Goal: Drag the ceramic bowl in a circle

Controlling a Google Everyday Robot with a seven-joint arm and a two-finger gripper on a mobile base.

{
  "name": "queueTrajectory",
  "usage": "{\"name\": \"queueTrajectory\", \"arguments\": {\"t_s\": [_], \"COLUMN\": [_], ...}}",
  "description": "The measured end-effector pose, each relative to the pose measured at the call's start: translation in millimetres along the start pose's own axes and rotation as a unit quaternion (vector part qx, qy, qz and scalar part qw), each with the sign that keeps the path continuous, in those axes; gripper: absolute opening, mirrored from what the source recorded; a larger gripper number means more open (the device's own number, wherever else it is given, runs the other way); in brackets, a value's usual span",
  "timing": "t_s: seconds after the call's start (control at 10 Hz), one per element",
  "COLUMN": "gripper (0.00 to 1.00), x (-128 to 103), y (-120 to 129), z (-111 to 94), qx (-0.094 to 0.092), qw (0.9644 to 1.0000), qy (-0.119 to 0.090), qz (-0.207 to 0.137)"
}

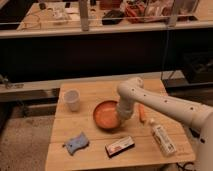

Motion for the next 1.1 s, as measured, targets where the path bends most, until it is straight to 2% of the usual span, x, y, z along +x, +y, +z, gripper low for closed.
{"name": "queueTrajectory", "arguments": {"t_s": [0.1, 0.2, 0.4, 0.5, 0.7, 0.9, 1.1], "gripper": [0.00, 0.00, 0.00, 0.00, 0.00, 0.00, 0.00], "x": [-1.2, 7.6, 29.6, 48.0, 73.6, 100.9, 123.2], "y": [-14.8, -27.6, -49.1, -69.7, -82.2, -76.3, -50.1], "z": [0.3, -1.6, -7.0, -11.6, -16.5, -21.3, -24.9], "qx": [0.004, 0.010, 0.020, 0.031, 0.041, 0.048, 0.050], "qw": [0.9999, 0.9996, 0.9992, 0.9988, 0.9986, 0.9987, 0.9980], "qy": [0.000, 0.001, 0.004, 0.007, 0.011, 0.015, 0.019], "qz": [-0.015, -0.025, -0.034, -0.038, -0.031, -0.004, 0.034]}}
